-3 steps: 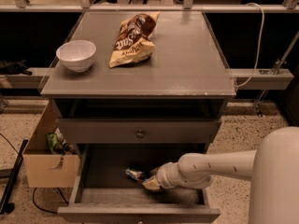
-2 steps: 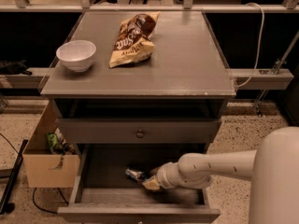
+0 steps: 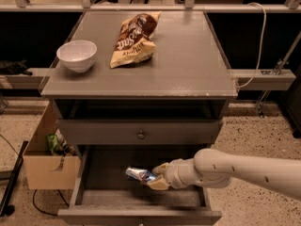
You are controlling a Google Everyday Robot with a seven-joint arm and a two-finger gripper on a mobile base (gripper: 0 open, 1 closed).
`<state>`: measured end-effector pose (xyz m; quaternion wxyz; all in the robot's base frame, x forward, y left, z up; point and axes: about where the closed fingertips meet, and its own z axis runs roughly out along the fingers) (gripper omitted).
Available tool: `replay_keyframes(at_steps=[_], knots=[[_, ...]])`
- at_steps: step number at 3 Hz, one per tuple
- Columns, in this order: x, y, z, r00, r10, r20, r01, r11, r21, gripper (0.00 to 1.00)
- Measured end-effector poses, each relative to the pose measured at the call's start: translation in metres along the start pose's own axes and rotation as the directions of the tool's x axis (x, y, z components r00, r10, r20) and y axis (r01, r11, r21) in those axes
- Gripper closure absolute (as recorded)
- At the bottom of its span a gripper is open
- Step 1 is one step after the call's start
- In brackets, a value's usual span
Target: Pick redbull can from middle drawer and place on counter
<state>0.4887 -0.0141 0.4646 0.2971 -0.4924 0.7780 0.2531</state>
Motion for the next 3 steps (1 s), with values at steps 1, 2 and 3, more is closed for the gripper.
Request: replay_keyframes(at_steps=[1,2,3], knots=[[-0.027,0.033,-0.078,0.995,-0.089,0.049,0.089,0.996,0.006,1.0],[-0.038,0.052,-0.139,0.988,-0.138,0.068,0.134,0.9896,0.052,1.0],[-0.068,0.062,-0.211,0.982,-0.176,0.066,0.168,0.9798,0.109,1.0]])
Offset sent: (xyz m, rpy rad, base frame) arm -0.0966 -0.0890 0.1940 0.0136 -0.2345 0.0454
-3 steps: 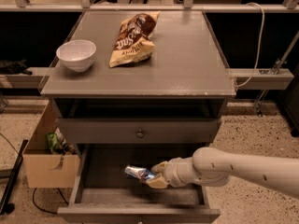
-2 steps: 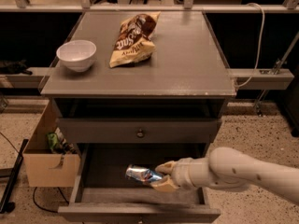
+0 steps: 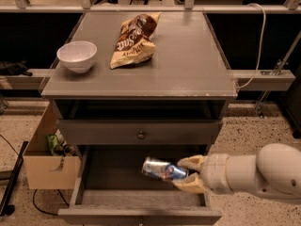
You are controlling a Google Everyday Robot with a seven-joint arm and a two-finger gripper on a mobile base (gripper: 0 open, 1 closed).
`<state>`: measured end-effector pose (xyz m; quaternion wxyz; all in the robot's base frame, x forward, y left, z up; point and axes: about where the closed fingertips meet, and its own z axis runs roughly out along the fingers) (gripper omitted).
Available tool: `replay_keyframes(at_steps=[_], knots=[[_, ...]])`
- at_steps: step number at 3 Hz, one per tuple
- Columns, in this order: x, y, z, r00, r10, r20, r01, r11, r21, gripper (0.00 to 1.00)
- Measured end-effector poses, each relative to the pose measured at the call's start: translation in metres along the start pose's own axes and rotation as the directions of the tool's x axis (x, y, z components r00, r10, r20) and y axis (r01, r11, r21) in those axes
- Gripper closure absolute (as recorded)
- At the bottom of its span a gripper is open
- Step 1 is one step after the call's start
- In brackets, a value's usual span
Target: Pick redbull can from middle drawer and place on counter
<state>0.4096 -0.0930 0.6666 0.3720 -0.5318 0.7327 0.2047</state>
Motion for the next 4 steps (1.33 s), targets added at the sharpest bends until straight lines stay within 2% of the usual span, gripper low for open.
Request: replay_keyframes(at_steps=[1,2,3,4], knots=[[-0.075,-0.031,-0.075,0.998,-0.053,-0.027,0.054,0.9968,0.059,1.0],[-0.14,-0.06,-0.104,0.998,-0.062,-0.026,0.064,0.9942,0.086,1.0],[-0.14,-0.06,-0.104,0.998,-0.063,-0.026,0.065,0.9942,0.086,1.0],[-0.166,-0.076,-0.108,0.995,-0.104,-0.007,0.104,0.9908,0.087,1.0]])
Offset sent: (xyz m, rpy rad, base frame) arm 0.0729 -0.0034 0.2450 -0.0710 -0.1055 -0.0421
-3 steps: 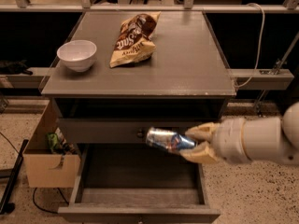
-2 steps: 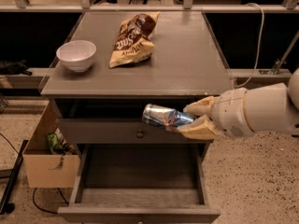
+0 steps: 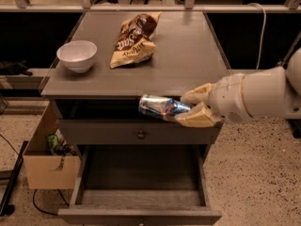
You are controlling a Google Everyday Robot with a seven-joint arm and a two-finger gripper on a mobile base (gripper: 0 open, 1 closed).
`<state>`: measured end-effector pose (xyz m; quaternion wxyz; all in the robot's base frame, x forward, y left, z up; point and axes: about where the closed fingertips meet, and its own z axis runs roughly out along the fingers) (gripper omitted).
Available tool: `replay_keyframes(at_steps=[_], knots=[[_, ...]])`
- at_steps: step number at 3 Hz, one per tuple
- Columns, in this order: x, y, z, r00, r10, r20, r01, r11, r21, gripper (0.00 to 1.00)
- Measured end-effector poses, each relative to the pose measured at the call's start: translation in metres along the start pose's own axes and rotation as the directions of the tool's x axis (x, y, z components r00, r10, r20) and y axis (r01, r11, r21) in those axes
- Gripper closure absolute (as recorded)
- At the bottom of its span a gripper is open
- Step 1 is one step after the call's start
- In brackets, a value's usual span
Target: Pick redbull can from middle drawer and place on counter
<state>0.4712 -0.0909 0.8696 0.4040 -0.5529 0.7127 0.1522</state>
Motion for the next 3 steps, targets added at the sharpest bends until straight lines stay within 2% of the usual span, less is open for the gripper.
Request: replay_keyframes(at_steps=[1,2,3], knots=[[-0.034,-0.038,-0.01,0.998,-0.059,0.004,0.059,0.998,0.023,1.0],[-0.053,-0.102,-0.012,0.998,-0.059,-0.001,0.059,0.996,0.068,1.0],[-0.047,-0.139,-0.007,1.0,-0.021,-0.002,0.021,0.995,0.098,1.0]])
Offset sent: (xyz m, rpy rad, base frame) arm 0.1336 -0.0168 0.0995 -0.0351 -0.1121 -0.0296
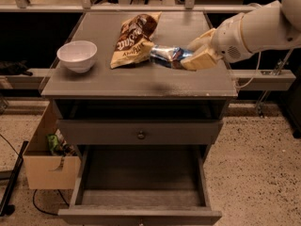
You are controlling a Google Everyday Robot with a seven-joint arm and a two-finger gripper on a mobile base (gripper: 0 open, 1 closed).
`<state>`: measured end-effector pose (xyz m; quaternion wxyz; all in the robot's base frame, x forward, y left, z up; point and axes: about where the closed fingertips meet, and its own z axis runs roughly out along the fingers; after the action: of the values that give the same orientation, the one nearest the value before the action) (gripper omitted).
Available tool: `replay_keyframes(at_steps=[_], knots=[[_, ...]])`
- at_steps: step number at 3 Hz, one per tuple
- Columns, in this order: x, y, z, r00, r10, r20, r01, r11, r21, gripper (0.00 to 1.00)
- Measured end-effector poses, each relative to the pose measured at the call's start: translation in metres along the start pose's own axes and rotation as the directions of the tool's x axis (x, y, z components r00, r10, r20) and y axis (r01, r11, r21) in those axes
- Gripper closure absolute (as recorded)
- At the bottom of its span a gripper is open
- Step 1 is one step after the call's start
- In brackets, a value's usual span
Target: Pick redbull can from middle drawer and place on counter
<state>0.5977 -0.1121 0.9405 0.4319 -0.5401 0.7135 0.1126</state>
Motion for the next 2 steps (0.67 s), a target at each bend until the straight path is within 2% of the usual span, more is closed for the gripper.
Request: replay_keyframes(at_steps=[2], knots=[[0.04,-0.042,0.028,0.996,0.09,-0.026,-0.09,0.996,0.006,1.0]])
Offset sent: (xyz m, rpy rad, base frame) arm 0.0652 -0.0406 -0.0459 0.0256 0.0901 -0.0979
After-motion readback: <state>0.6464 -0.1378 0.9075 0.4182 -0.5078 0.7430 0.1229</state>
